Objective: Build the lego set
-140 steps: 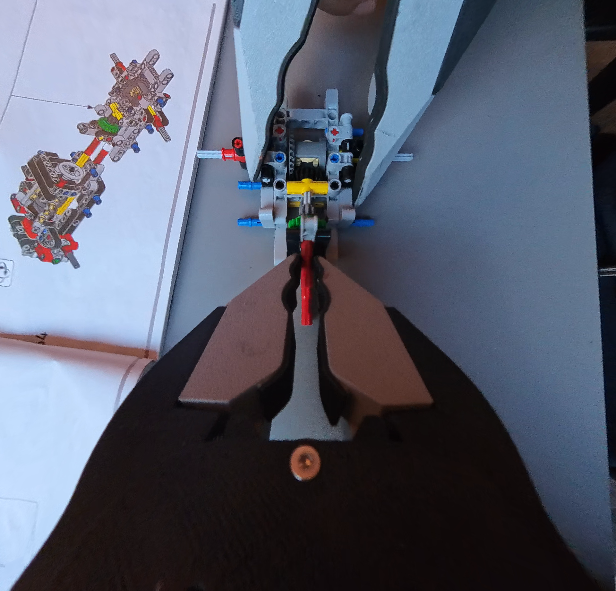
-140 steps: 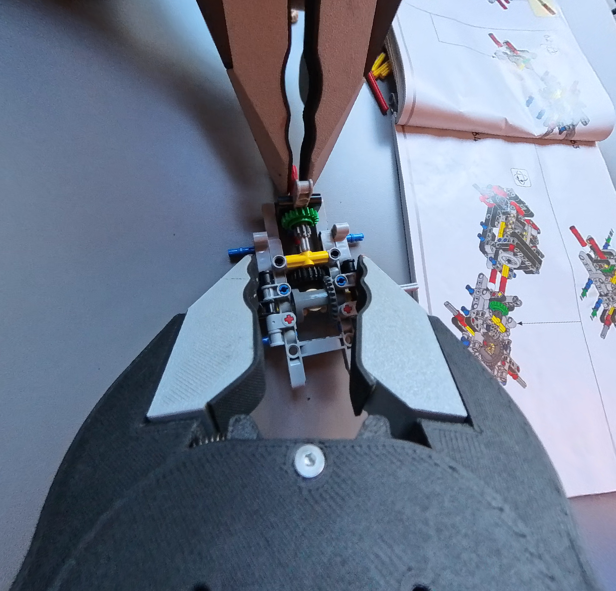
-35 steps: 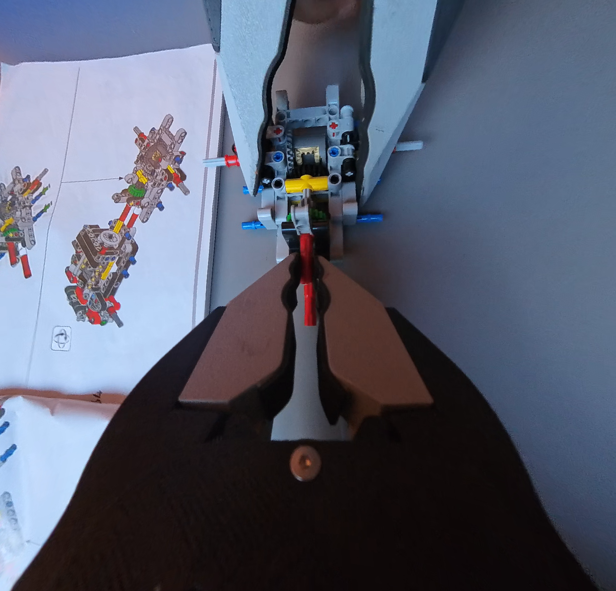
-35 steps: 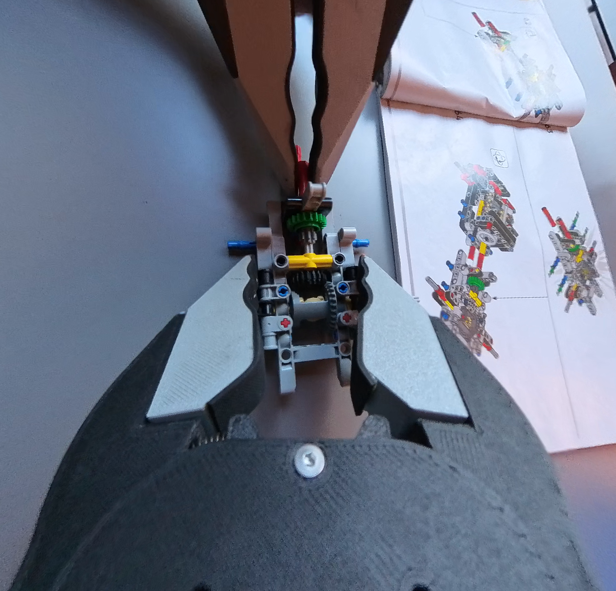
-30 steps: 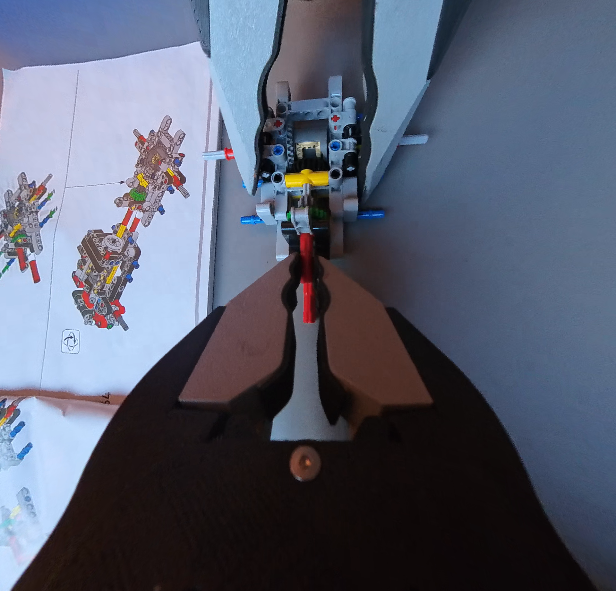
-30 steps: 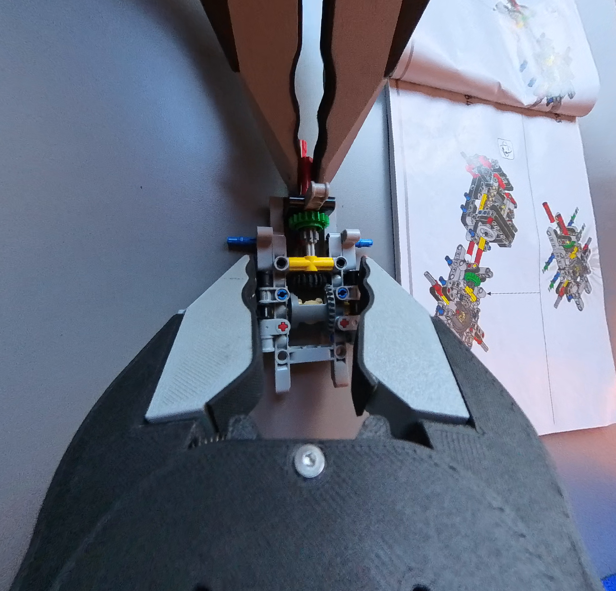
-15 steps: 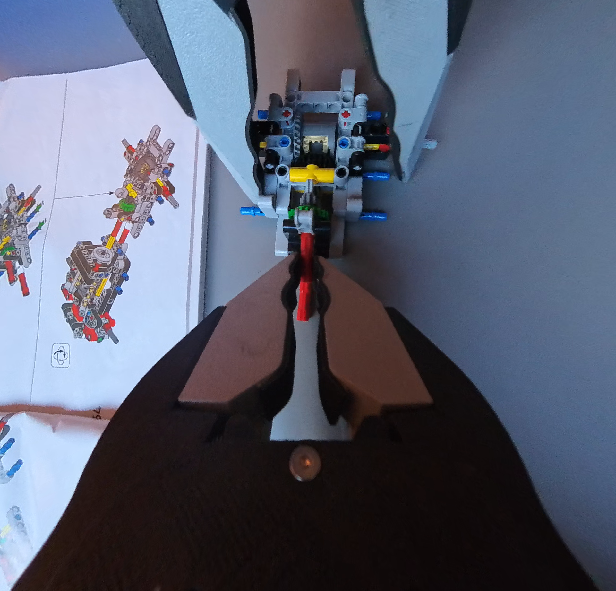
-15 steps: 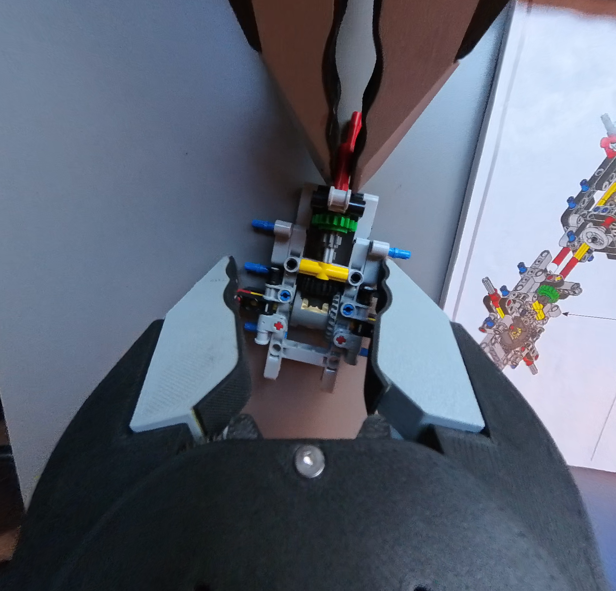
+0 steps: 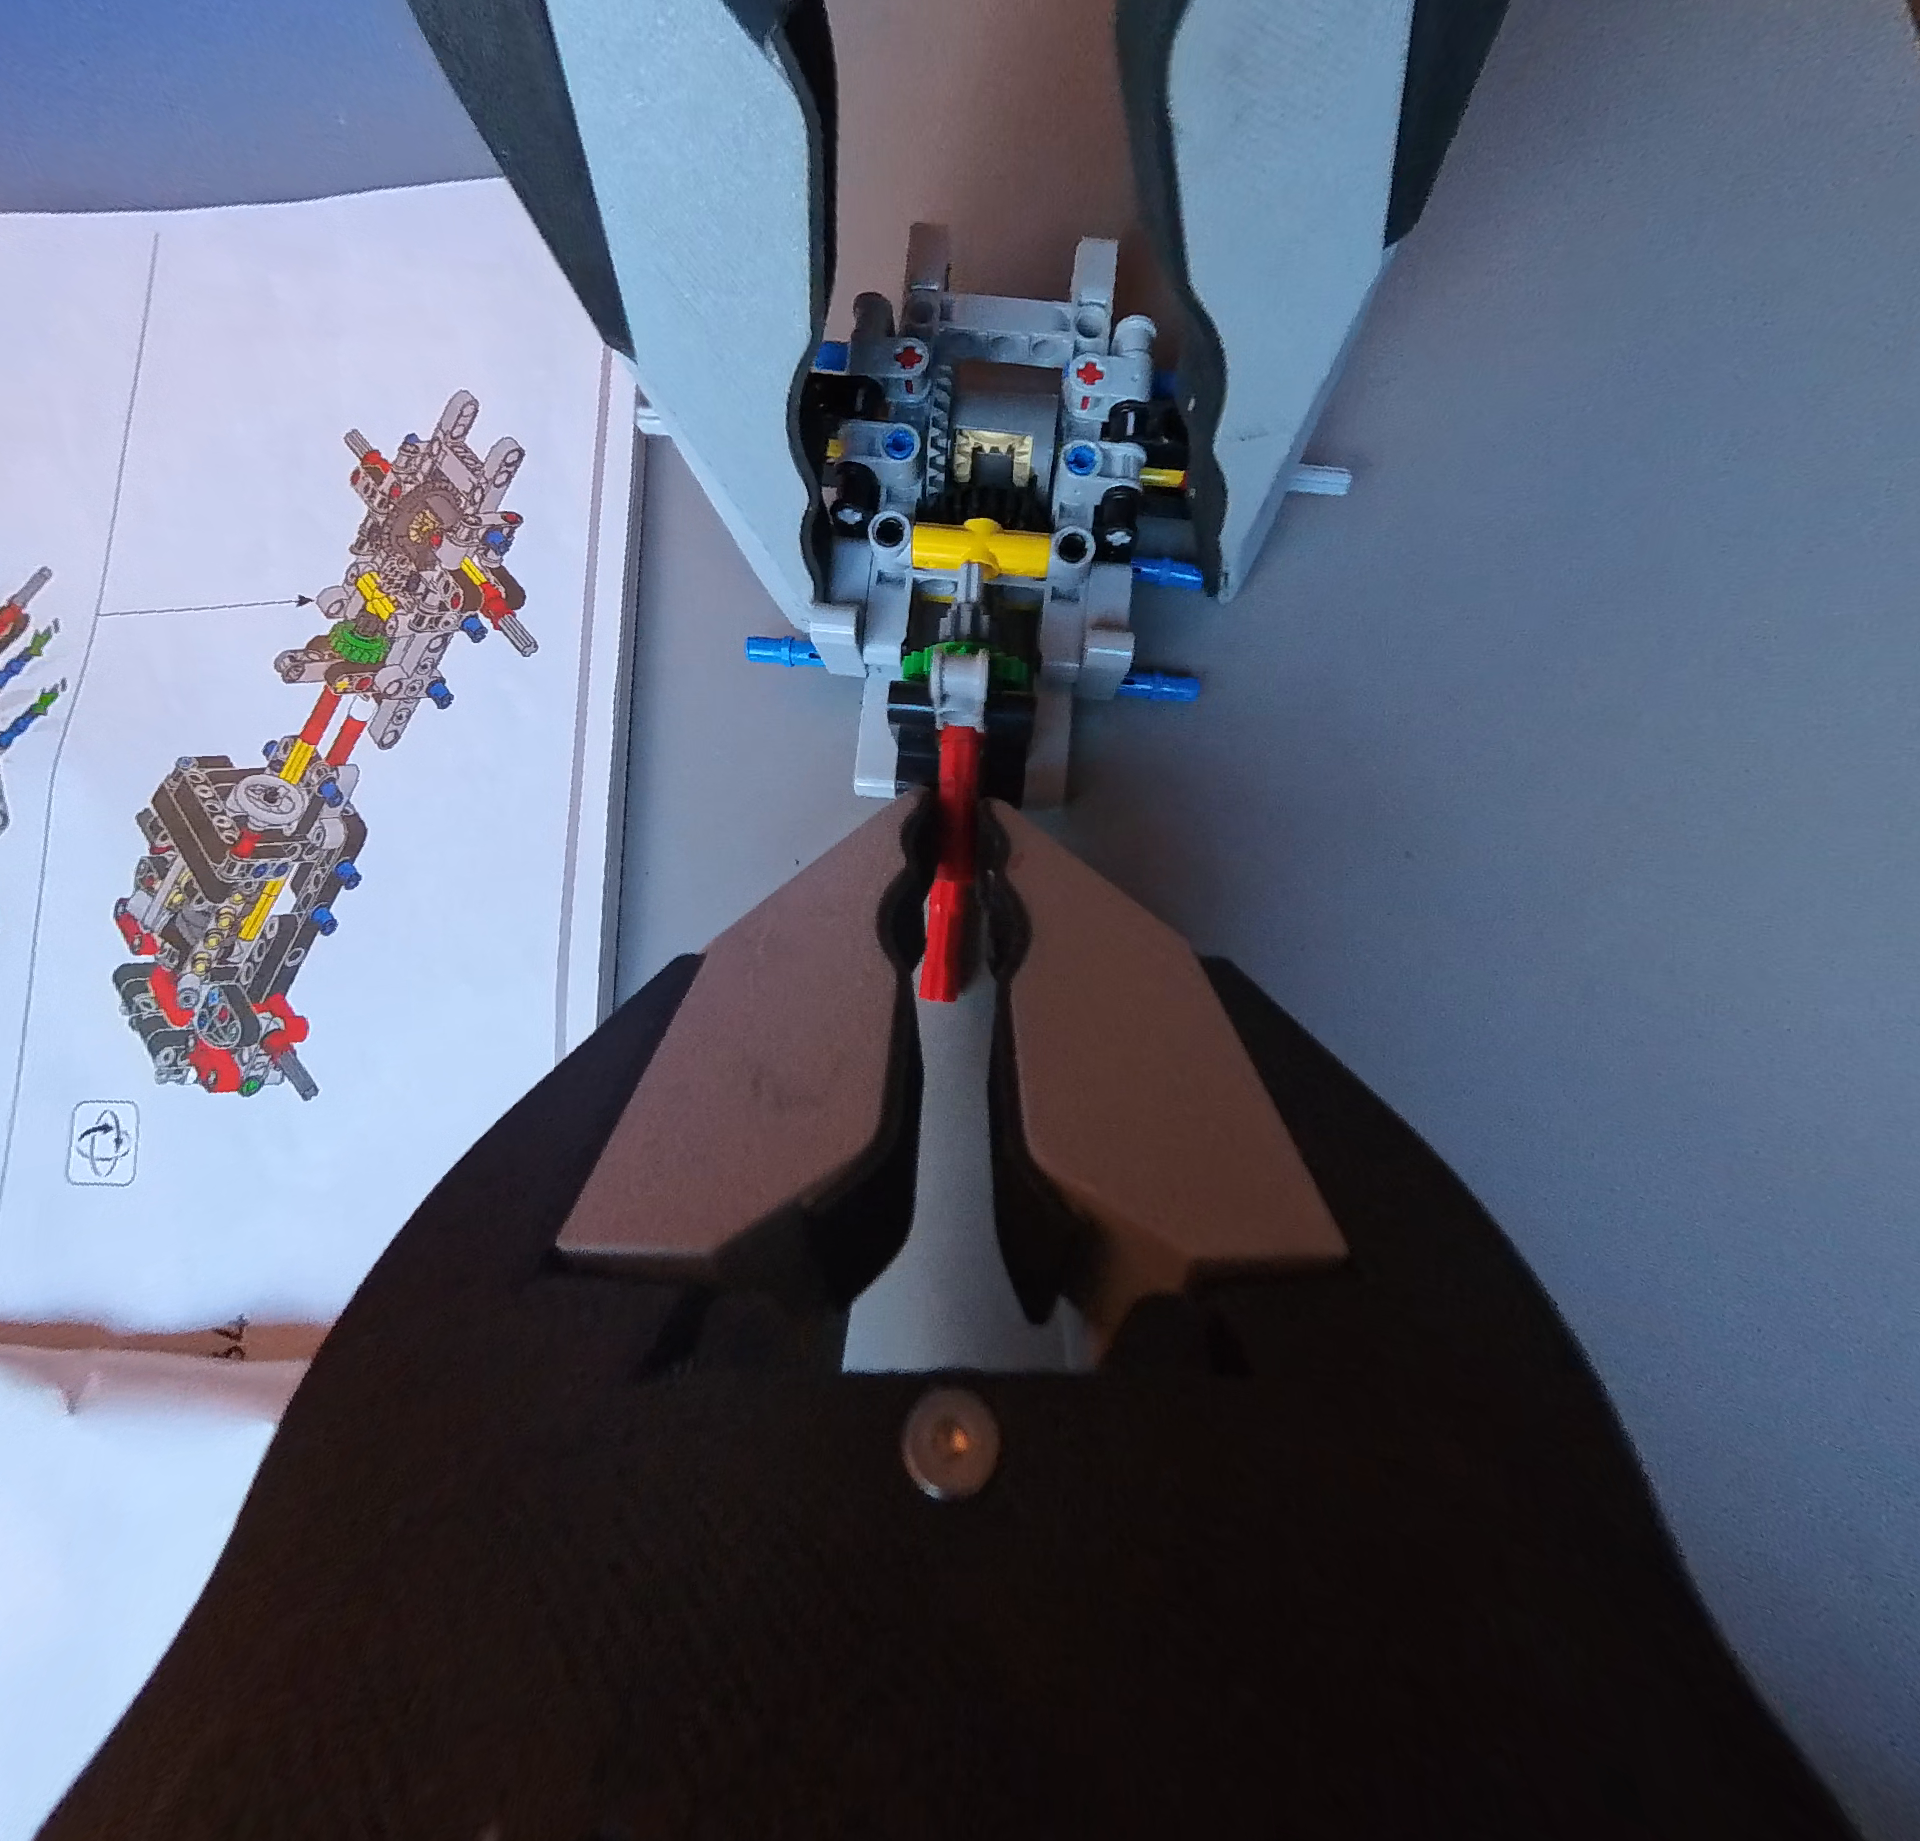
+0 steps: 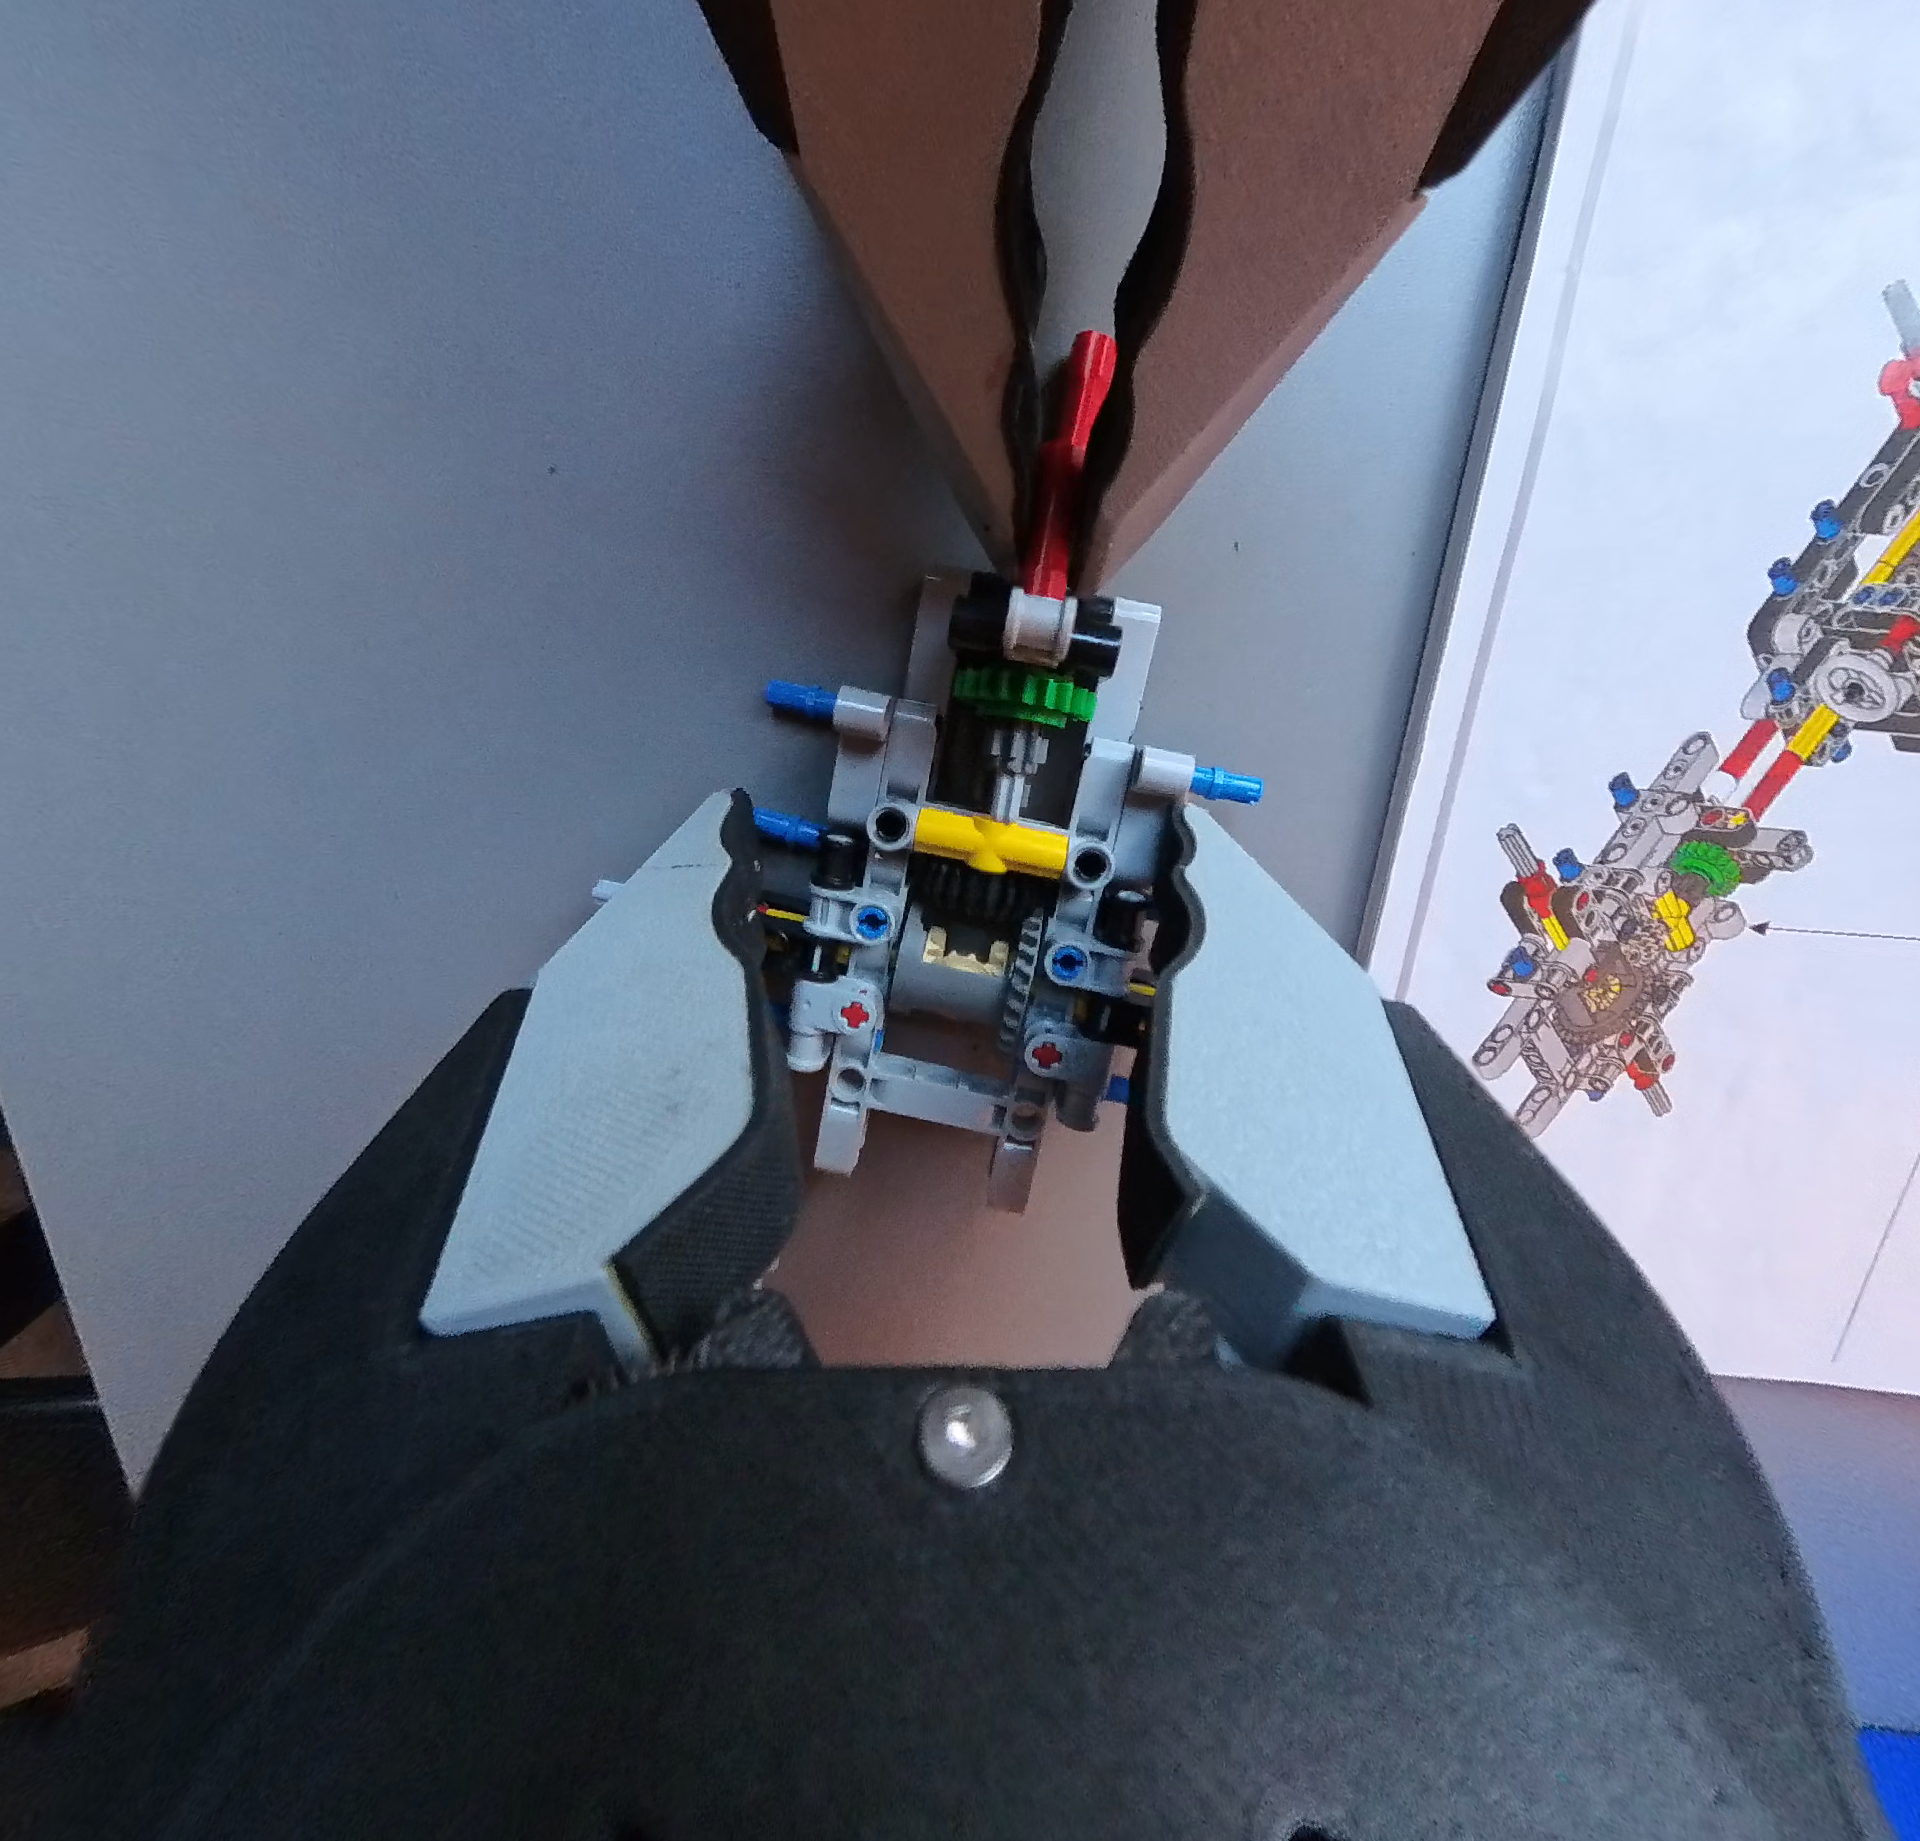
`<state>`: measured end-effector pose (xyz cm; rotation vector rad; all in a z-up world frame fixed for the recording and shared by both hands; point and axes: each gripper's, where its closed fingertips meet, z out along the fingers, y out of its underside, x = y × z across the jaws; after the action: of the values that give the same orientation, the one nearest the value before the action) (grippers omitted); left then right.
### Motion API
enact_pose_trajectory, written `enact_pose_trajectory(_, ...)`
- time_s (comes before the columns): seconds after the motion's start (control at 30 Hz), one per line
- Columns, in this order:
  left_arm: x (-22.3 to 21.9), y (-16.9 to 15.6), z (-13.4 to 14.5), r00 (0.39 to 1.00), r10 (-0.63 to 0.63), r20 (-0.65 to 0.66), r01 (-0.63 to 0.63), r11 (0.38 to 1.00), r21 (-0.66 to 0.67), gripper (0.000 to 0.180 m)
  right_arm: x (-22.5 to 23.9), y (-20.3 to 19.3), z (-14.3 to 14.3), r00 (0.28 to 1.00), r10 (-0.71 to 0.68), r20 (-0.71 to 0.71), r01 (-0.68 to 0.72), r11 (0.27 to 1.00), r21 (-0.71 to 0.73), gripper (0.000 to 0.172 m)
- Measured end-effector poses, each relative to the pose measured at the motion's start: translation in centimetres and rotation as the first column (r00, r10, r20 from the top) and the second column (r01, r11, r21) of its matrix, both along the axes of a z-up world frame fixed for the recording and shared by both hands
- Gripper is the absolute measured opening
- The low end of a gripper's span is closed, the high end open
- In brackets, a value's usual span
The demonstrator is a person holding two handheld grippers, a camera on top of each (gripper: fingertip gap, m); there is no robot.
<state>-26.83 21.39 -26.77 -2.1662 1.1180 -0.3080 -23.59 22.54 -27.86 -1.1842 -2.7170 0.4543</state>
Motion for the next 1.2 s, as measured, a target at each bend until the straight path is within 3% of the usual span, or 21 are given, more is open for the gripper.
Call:
enact_pose_trajectory(0.47, 0.2, 0.0, 0.3, 0.990, 0.005, 0.140, 0.005, 0.997, -0.072, 0.005, -0.3, 0.3, 0.1, 0.996, 0.049, -0.076, -0.055, 0.996, -0.077, 0.072)
enact_pose_trajectory(0.53, 0.4, -0.4, 0.6, 0.978, 0.009, 0.206, 0.020, 0.990, -0.138, 0.028, -0.3, 0.3, 0.1, 0.996, 0.048, -0.076, -0.054, 0.995, -0.081, 0.072)
enact_pose_trajectory(0.57, 0.3, -0.4, 0.6, 0.973, 0.026, 0.228, 0.011, 0.987, -0.159, 0.052, -0.3, 0.3, 0.1, 0.996, 0.052, -0.079, -0.058, 0.995, -0.082, 0.072)
enact_pose_trajectory(0.6, 0.0, -0.4, 0.3, 0.975, 0.034, 0.219, 0.005, 0.985, -0.173, 0.065, -0.3, 0.3, 0.1, 0.995, 0.053, -0.083, -0.060, 0.995, -0.084, 0.072)
enact_pose_trajectory(0.8, 1.0, 0.3, -0.6, 0.996, -0.034, 0.076, 0.039, 0.997, -0.062, 0.055, -0.6, -0.1, 0.2, 0.992, 0.045, -0.116, -0.061, 0.989, -0.135, 0.073)
enact_pose_trajectory(0.9, 1.7, 0.8, -0.6, 0.996, -0.059, 0.069, 0.063, 0.996, -0.064, 0.040, -0.7, -0.3, 0.3, 0.991, 0.054, -0.126, -0.072, 0.986, -0.148, 0.073)
enact_pose_trajectory(1.2, 1.9, 1.1, -0.6, 0.988, -0.055, 0.143, 0.062, 0.997, -0.046, 0.039, -0.1, 0.3, 0.5, 0.990, -0.009, -0.143, 0.009, 1.000, 0.003, 0.074)
